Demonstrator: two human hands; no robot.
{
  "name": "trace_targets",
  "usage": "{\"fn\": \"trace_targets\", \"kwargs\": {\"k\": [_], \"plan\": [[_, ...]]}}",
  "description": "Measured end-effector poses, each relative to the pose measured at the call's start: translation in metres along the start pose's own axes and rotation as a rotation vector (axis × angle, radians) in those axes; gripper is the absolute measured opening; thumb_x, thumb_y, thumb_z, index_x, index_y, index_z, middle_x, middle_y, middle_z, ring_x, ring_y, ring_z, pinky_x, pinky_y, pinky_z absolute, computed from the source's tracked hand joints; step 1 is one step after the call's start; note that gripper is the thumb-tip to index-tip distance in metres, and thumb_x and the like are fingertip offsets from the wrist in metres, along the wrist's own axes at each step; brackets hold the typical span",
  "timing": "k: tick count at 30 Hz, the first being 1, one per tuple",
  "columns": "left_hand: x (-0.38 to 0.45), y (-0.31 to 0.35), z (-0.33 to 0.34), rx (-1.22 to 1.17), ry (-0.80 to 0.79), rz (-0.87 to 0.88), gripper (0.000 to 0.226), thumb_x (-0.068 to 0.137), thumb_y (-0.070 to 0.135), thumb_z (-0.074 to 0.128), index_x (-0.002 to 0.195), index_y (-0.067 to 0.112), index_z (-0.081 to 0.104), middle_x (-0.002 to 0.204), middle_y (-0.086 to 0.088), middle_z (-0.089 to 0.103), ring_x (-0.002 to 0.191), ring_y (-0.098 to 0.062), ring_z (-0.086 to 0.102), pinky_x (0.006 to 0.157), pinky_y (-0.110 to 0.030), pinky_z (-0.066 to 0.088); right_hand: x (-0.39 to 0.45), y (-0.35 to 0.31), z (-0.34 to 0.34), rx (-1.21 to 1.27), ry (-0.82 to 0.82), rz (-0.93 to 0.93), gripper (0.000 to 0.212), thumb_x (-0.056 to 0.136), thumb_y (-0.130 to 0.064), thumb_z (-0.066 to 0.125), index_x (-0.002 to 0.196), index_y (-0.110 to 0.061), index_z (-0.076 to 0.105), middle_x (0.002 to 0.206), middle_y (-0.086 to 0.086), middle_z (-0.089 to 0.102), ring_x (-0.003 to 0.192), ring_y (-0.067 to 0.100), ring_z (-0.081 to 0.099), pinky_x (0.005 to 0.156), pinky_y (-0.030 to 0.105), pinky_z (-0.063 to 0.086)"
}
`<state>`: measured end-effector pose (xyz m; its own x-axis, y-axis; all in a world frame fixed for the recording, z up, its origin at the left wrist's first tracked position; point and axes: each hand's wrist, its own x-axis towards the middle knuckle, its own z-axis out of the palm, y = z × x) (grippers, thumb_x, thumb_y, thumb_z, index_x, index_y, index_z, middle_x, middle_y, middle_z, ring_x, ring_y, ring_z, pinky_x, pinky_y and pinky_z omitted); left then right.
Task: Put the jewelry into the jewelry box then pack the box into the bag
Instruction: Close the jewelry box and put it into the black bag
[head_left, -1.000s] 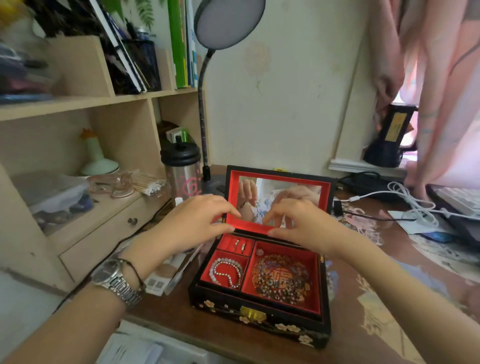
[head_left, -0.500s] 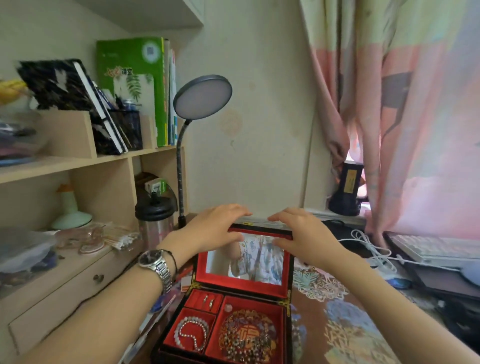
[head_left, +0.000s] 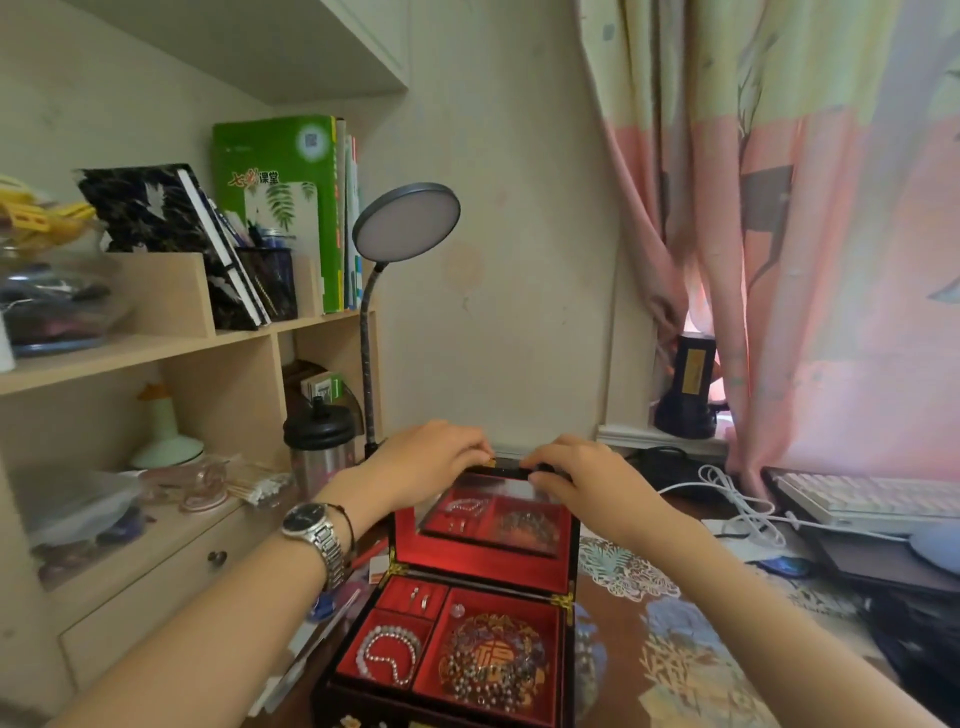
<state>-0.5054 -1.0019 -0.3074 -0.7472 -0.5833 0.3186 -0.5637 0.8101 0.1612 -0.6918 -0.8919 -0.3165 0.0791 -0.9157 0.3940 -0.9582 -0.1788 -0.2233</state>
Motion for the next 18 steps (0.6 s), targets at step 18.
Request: {"fn": "trace_targets", "kwargs": {"k": [18], "plan": [[-0.099, 0.03, -0.004, -0.372, -0.098, -0.087, 0.016, 0.067, 0.026, 0.081, 0.079, 0.028, 0.071, 0.09, 0.01, 0.072, 0.083, 0.0, 0.064, 0.074, -0.019, 0.049, -0.07, -0.043, 0.01, 0.114, -0.231, -0.042, 0.042, 0.084, -0.035, 0.068, 0.123, -0.025, 0.056, 0.119, -0.001, 0.063, 0.104, 0.014, 0.058, 0.091, 0.037, 0.05]]}}
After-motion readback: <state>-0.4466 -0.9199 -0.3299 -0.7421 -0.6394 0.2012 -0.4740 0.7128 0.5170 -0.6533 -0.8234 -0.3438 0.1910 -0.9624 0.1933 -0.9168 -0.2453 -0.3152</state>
